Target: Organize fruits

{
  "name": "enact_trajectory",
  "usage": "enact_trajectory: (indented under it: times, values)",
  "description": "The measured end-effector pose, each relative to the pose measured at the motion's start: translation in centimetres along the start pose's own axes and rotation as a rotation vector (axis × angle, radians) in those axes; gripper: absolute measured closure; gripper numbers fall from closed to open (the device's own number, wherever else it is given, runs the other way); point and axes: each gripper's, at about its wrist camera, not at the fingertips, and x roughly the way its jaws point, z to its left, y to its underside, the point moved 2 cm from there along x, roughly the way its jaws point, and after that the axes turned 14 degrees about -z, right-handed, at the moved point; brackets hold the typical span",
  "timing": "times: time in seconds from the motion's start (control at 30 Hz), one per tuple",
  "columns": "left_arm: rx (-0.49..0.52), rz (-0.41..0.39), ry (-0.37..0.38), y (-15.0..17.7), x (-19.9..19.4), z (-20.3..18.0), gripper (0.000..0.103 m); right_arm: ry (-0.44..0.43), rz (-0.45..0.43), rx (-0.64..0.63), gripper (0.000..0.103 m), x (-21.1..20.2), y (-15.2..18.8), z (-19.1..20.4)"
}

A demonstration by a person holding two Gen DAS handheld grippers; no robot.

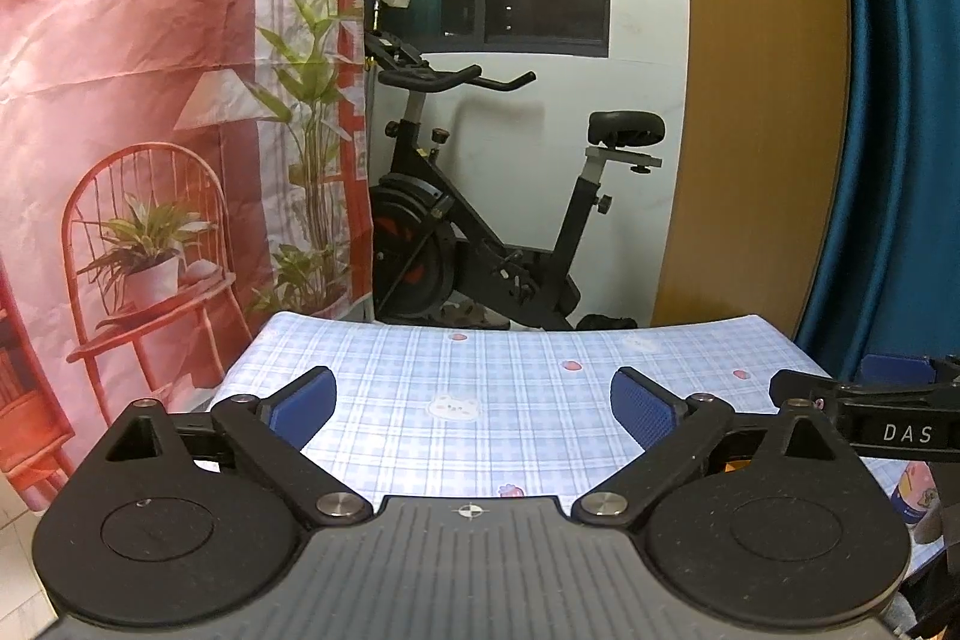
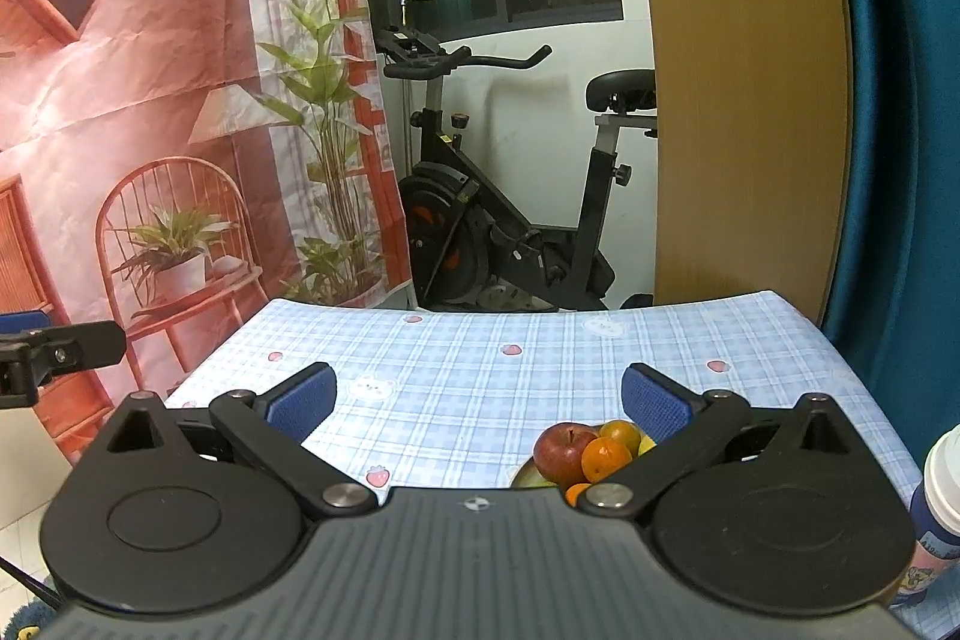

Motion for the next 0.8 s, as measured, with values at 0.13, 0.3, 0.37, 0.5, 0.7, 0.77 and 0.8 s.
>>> enact_trajectory:
  times: [0.13, 0.3, 0.37, 0.5, 0.7, 0.77, 0.8]
  values:
    - [-0.005, -0.003, -0.007, -0.06, -0.14, 0.10, 0.004, -0.004, 0.002, -0.002, 0.000, -0.03, 0.05, 0.17]
    - [-0.014, -0.002, -0.026, -0.10, -0.25, 0.35, 0.004, -0.007, 0.003, -0.005, 0.000, -0.04, 0.09, 0.24]
    - [-0.017, 0.001, -0.027, -0.09, -0.28, 0.34, 0.004, -0.009, 0.005, -0.005, 0.000, -0.05, 0.12, 0.23]
    - [-0.016, -0.001, -0.031, -0.11, -0.39, 0.26, 0.004, -0.011, 0.008, -0.007, 0.000, -0.11, 0.17, 0.25]
    - [-0.021, -0.011, -0.033, -0.17, -0.69, 0.24, 0.004, -0.011, 0.009, -0.009, 0.000, -0.18, 0.16, 0.25]
    - [-0.020, -0.010, -0.034, -0.19, -0.71, 0.20, 0.004, -0.012, 0.009, -0.009, 0.000, -0.18, 0.16, 0.24]
    - [-0.021, -0.008, -0.034, -0.18, -0.71, 0.20, 0.003, -0.012, 0.009, -0.009, 0.000, -0.19, 0.16, 0.24]
